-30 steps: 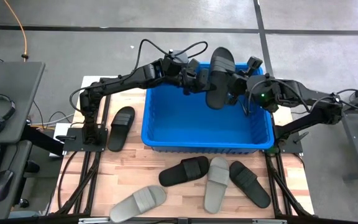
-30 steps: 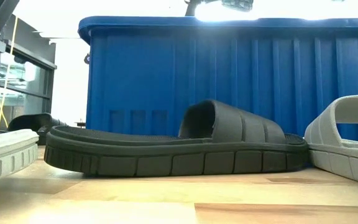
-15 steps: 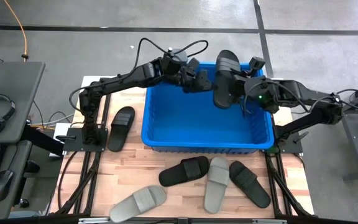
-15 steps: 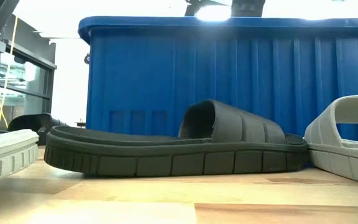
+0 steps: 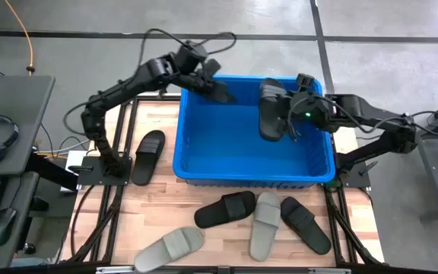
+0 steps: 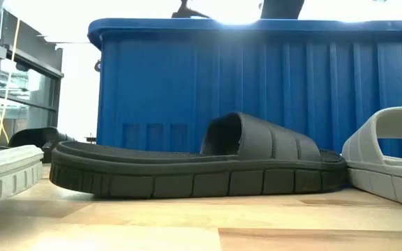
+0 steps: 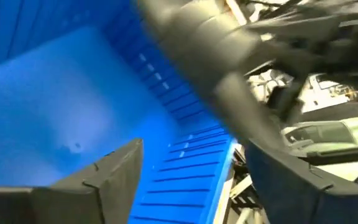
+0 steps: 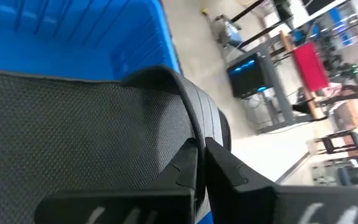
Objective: Pick and place slides into bin
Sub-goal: Put the black slides into the blue bin
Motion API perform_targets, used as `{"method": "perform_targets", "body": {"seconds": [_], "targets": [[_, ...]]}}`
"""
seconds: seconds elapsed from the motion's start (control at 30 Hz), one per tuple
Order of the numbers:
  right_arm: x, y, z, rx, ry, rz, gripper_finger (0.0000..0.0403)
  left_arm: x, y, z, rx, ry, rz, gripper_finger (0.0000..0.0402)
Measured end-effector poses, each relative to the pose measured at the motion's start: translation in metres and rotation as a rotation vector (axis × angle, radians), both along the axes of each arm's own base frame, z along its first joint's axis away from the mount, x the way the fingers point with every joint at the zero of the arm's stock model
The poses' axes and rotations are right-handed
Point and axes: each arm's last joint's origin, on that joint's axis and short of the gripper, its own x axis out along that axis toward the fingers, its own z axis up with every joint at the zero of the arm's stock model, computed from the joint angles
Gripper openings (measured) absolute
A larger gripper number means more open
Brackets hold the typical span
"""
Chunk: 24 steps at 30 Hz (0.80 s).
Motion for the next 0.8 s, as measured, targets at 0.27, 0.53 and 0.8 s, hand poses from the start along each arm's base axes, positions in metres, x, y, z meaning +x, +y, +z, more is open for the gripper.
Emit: {"method": "perform_targets", "body": {"seconds": [0.27,0.53,0.8], "targets": [[0.049,-0.019,-0.03,0.068,0.089,0.028,0.0,-0.042,-0.033,0.047,0.16,-0.102,0.024,0.0225],[0.08,-0.029,-0.06,0.104,0.105,0.031,0.0,-0.083,-0.074,0.084,0.306,-0.182,0.074,0.0205],[0.075,-0.035,-0.099,0.111,0.047,0.041,0.0,-0.101,-0.102,0.094,0.371,-0.18,0.12,0.0197]]}}
